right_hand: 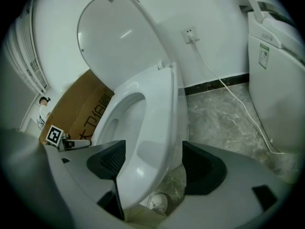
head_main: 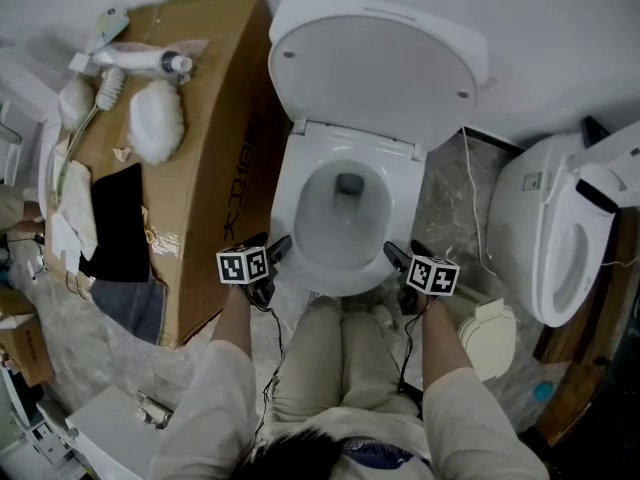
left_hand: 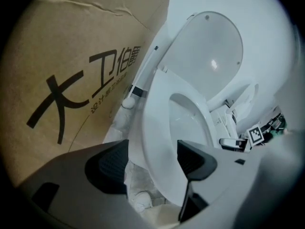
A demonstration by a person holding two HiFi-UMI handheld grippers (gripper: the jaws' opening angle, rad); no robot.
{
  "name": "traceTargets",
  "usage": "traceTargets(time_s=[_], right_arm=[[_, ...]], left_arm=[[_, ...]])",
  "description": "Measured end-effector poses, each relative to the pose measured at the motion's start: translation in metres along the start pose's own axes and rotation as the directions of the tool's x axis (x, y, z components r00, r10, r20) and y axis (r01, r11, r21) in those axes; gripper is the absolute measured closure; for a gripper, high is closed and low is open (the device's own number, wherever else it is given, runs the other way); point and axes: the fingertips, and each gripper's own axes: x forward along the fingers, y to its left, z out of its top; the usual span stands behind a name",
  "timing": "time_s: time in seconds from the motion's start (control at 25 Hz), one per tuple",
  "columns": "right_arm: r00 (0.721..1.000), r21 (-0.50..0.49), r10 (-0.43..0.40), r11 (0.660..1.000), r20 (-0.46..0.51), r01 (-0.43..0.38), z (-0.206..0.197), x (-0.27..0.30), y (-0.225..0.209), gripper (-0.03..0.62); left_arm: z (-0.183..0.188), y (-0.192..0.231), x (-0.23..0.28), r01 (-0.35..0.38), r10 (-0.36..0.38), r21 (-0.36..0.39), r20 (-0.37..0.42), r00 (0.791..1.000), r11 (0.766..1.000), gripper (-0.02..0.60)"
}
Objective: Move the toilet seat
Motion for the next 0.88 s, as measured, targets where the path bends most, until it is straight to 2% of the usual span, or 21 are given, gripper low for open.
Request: traceTargets(time_s=[0.24,0.48,0.68,0.88], right_arm=[[0.999,-0.001,0.038,0.999,-0.011,-0.038,-0.005,0.006,0.007,0.215],[0.998,0.041,0.060,0.997,0.014,-0.060,-0.001,0.006,0.010,0.215],[0.996,0.072,0.083,0.994,0.011,-0.084,0.000,0.004,0.012,0.210],[0.995,0.096,0.101,0.990,-0.004,-0.100,0.000,0.003,0.015,0.172]], left_arm=[[-0.003,-0.009,0.005,0.020,-0.020,0.021,-0.023,1.000,1.000,0.285],[0.002,-0.013,0.008,0.029,-0.029,0.018,-0.015,0.999,0.999,0.285],[0.003,-0.017,0.008,0.040,-0.040,-0.041,0.005,0.999,0.998,0.276],[0.005,-0.025,0.005,0.070,-0.070,-0.096,0.003,0.998,0.993,0.256]])
